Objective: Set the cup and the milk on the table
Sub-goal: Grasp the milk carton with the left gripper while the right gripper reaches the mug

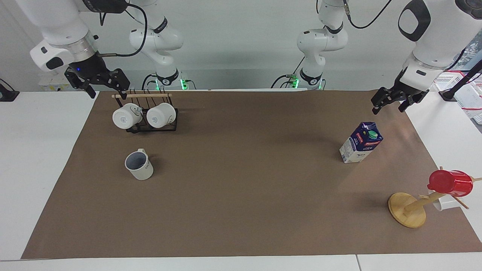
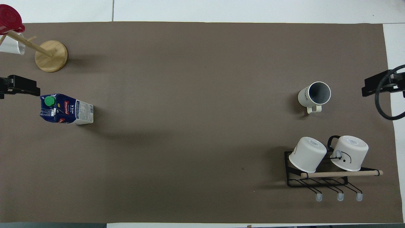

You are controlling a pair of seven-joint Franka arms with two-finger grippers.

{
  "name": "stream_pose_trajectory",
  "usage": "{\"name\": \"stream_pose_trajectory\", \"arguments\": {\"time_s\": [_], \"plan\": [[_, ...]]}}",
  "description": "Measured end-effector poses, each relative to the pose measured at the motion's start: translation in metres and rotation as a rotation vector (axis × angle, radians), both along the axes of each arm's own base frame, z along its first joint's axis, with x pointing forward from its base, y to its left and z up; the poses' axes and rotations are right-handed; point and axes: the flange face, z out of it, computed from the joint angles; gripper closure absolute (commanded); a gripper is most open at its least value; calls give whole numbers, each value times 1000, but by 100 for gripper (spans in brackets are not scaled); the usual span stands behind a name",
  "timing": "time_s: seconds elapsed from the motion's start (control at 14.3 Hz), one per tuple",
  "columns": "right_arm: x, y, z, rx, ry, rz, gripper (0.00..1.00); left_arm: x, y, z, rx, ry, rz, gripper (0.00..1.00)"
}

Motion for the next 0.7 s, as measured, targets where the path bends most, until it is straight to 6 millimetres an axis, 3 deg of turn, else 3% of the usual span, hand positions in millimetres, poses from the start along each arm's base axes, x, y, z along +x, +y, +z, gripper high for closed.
{"name": "stream_pose_trajectory", "arguments": {"time_s": [0.21,0.7], "plan": [[0,0,0,0,0,1,0,3,3,-21,0,-19,6,0],[6,-2,-10,1,-33,26,0,3,12,-94,0,-31,20,0]]}}
